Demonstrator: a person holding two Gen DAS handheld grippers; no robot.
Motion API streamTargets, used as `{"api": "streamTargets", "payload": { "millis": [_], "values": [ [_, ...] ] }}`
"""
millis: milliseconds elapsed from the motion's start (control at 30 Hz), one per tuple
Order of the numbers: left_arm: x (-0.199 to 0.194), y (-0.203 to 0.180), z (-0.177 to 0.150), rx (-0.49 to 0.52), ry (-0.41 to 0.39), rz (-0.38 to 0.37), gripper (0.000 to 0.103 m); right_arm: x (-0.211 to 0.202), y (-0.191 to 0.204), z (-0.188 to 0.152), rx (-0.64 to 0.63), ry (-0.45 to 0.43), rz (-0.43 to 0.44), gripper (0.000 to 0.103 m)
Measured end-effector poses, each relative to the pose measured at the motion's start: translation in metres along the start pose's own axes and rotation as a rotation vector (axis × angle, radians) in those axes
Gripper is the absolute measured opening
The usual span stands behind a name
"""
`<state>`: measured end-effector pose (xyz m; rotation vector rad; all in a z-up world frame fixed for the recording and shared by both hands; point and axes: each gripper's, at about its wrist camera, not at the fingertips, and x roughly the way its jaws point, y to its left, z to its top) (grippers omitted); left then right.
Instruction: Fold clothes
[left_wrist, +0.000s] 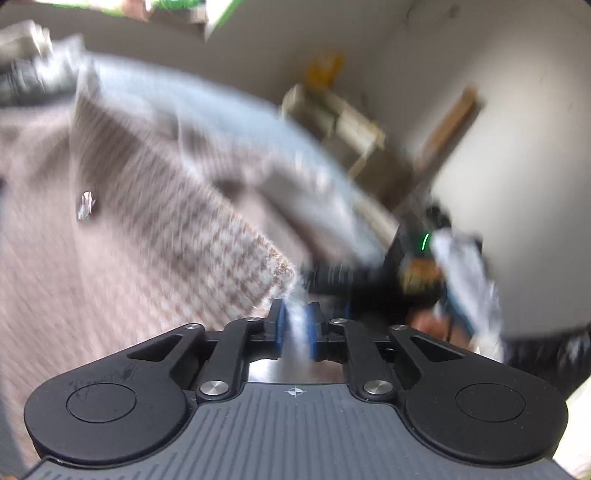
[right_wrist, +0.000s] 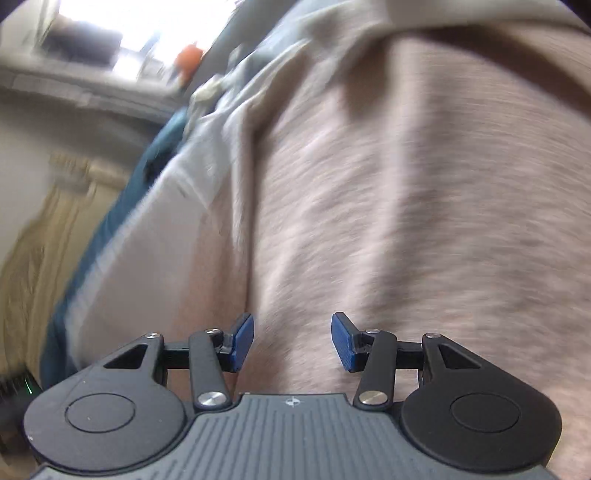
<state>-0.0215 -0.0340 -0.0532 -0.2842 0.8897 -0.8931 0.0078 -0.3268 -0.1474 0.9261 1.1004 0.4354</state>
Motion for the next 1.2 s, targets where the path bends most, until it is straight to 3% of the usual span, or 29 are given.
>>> {"api": "streamTargets", "payload": {
  "millis": [100, 200, 533, 700, 833, 967, 1067, 1200],
  "values": [
    [0.015, 0.005, -0.014, -0.034, 0.085, -0.028, 0.015, -0.009, -0.019, 0.005, 0.084, -0.053, 0.013, 0.049],
    [0.001, 0.009, -0.022, -0.021, 0.098, -0.020, 0.026, -0.009, -0.035, -0.001, 0.153, -0.059, 0.063, 0.049],
    [-0.076, 0.039, -0.061, -0.042, 0.164, 0.277, 0.028, 0.003, -0.012, 0.008, 0.016, 0.016, 0.017, 0.050],
    [-0.086, 0.028, -0.074, 0.111, 0.201, 0.376, 0.031, 0.003, 0.003, 0.010, -0.085, 0.066, -0.052, 0.052],
    [-0.077, 0.017, -0.083, 0.239, 0.240, 0.400, 0.034, 0.002, 0.013, 0.006, -0.164, 0.110, -0.092, 0.058],
    [-0.070, 0.008, -0.096, 0.375, 0.280, 0.457, 0.037, -0.002, 0.017, 0.003, -0.185, 0.125, -0.117, 0.058],
    [-0.071, 0.008, -0.104, 0.406, 0.286, 0.511, 0.039, -0.004, 0.016, 0.004, -0.173, 0.130, -0.126, 0.058],
    [-0.074, 0.019, -0.108, 0.293, 0.246, 0.561, 0.042, -0.003, 0.018, 0.001, -0.186, 0.134, -0.140, 0.058]
  ]
}}
